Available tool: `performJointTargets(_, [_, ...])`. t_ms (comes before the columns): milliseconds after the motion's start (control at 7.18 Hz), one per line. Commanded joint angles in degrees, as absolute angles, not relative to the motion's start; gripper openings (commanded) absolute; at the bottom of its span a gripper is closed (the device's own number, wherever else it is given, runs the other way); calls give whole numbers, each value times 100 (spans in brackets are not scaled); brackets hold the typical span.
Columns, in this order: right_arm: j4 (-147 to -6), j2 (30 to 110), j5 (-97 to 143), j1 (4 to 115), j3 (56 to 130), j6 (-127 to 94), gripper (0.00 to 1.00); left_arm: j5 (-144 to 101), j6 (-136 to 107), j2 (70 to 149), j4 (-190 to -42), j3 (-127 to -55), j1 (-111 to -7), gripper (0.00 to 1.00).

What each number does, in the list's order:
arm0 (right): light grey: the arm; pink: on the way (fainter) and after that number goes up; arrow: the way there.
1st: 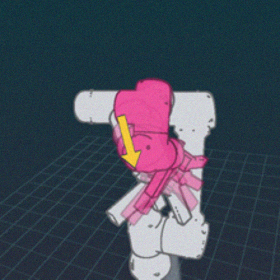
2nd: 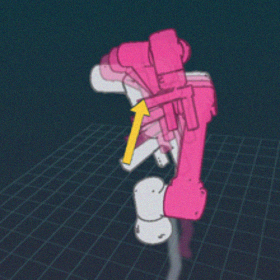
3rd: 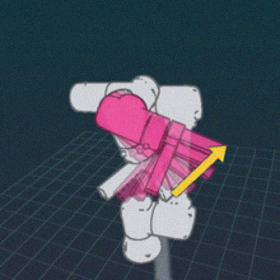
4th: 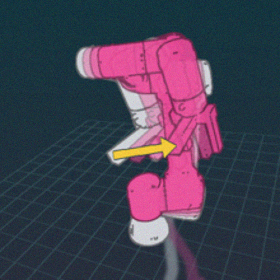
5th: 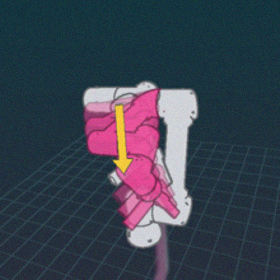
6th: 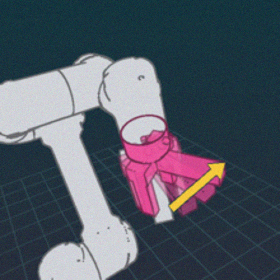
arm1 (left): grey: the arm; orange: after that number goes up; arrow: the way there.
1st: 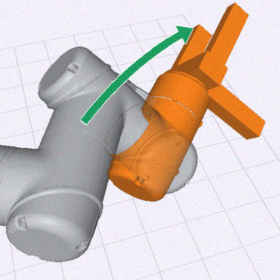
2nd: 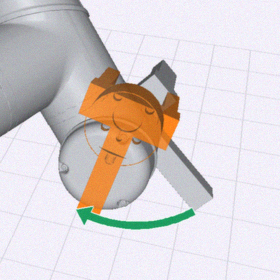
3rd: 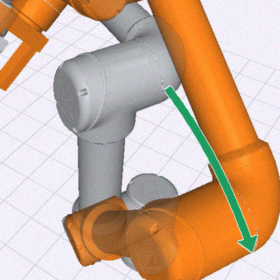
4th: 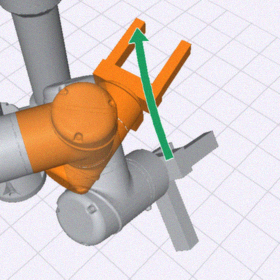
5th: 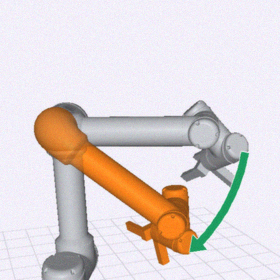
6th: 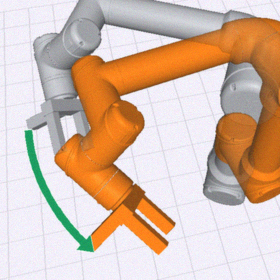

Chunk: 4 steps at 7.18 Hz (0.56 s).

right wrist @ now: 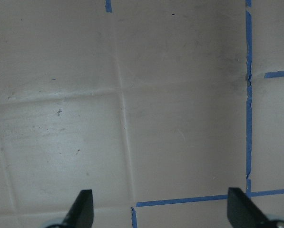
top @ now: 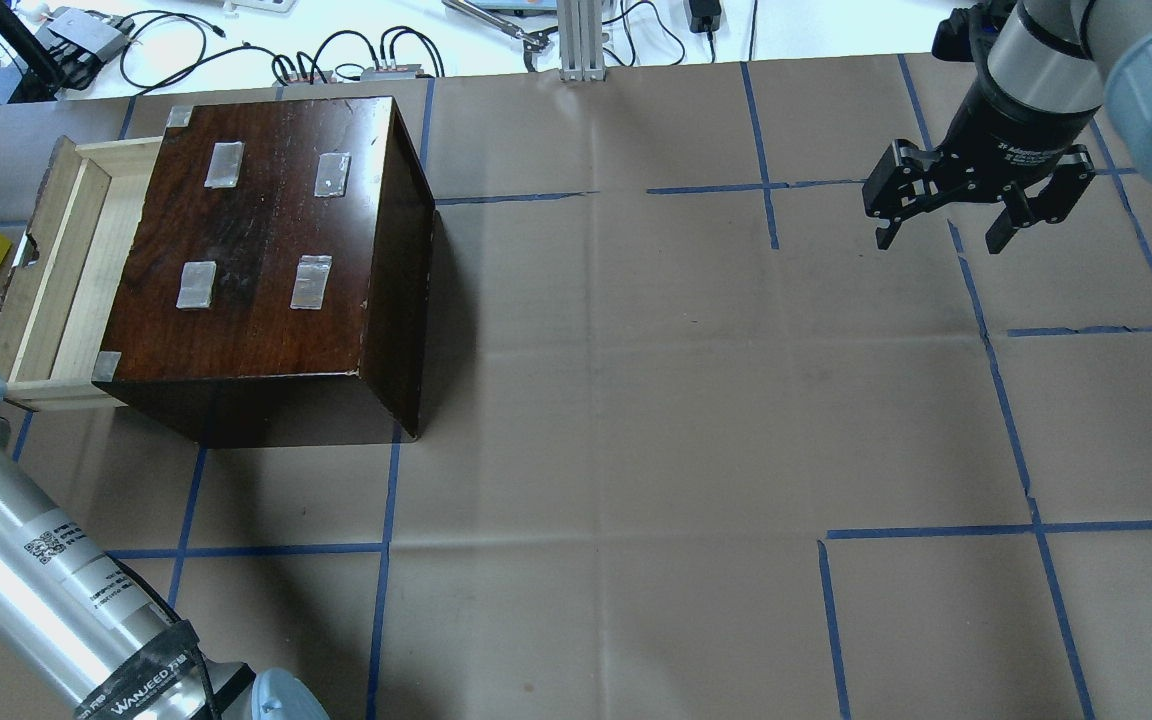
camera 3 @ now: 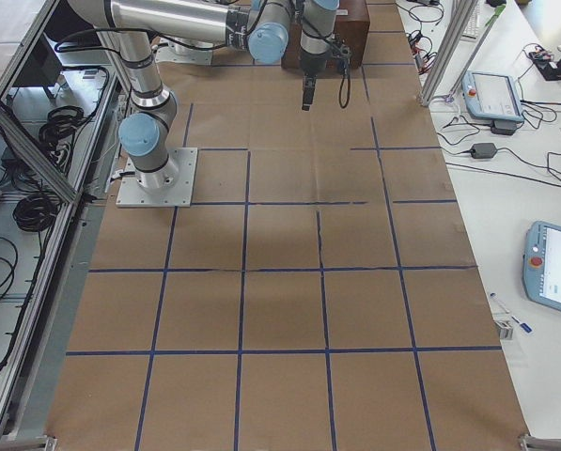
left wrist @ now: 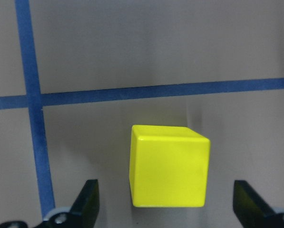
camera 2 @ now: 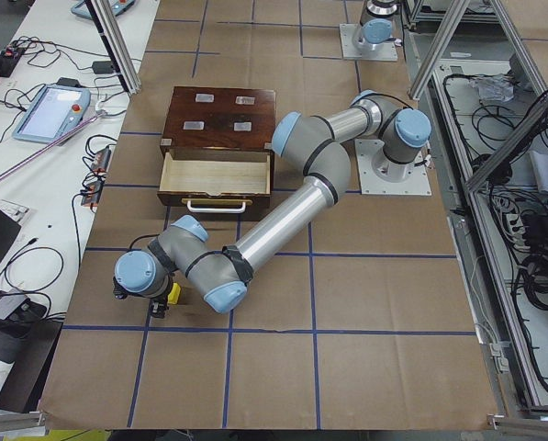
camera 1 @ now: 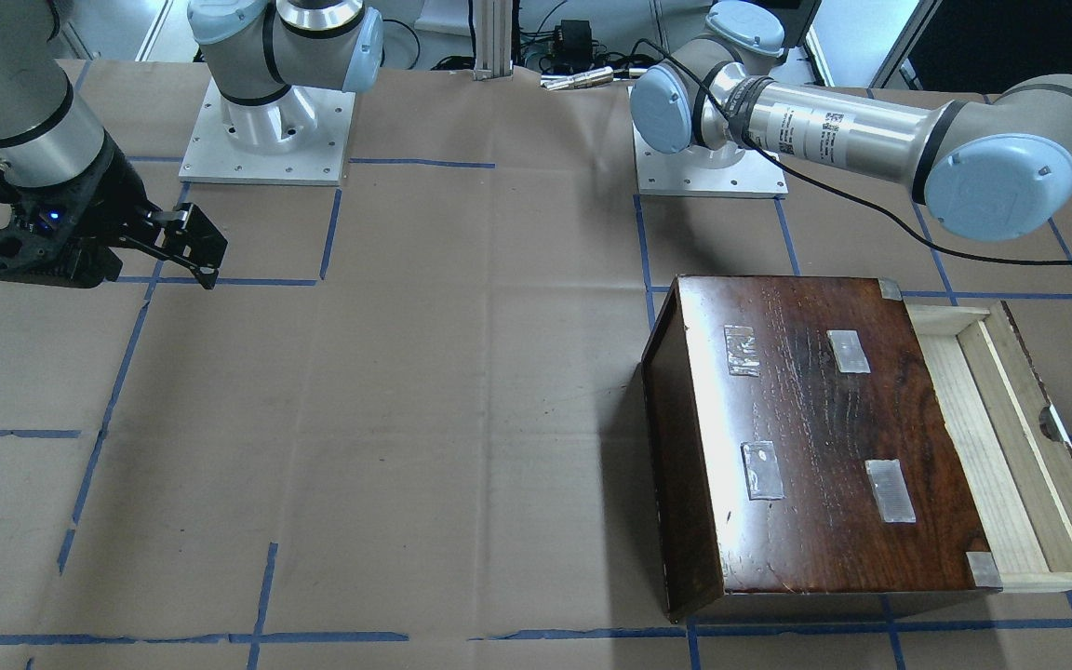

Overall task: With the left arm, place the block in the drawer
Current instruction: 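Lower the left gripper and grasp the yellow cube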

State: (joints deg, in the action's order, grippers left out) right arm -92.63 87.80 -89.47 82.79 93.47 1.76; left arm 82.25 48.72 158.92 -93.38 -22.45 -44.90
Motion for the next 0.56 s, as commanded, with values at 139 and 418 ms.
performJointTargets(139, [-9264, 8780, -8947, 8279, 9352, 176, 100, 8235, 4869, 16040, -9299, -2232, -4500, 68])
performJointTargets(418, [-9255, 8780, -8947, 8279, 9343, 176, 100, 8235, 4869, 15988, -9299, -2224, -4500, 36])
